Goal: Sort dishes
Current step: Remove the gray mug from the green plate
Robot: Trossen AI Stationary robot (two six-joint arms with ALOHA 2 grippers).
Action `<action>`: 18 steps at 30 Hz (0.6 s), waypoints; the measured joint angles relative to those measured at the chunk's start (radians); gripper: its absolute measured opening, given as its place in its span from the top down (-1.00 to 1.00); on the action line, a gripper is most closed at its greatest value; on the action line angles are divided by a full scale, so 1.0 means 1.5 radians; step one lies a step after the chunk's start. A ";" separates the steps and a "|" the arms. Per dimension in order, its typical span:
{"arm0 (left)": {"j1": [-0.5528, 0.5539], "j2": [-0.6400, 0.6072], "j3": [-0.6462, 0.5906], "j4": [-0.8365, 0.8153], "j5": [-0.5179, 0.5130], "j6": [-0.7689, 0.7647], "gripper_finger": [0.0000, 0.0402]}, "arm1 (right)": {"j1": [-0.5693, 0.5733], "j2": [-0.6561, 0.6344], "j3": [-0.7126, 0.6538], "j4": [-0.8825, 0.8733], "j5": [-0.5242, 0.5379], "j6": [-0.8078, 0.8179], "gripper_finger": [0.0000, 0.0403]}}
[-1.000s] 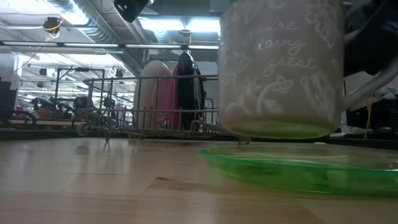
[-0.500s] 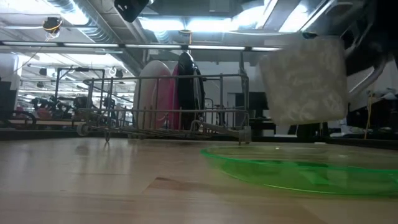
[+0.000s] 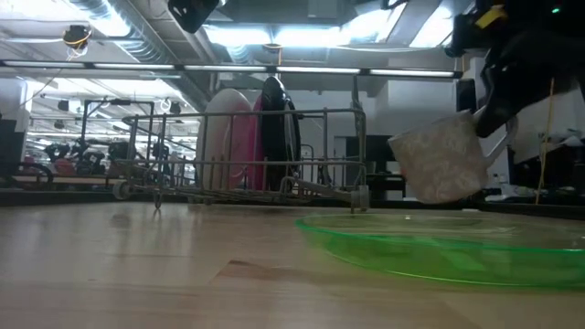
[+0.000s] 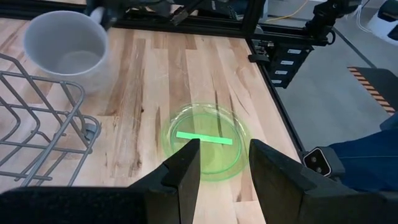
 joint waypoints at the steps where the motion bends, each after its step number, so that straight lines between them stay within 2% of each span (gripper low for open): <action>1: 0.000 0.000 0.000 0.000 0.000 0.000 0.37 | -0.013 0.000 0.000 0.000 -0.003 -0.011 0.71; 13: 0.000 0.000 0.000 0.000 0.000 0.000 0.37 | -0.127 0.000 -0.002 0.027 -0.017 -0.129 0.73; 18: 0.000 0.000 0.000 0.000 0.000 0.000 0.37 | -0.166 0.000 -0.002 0.033 -0.053 -0.196 0.70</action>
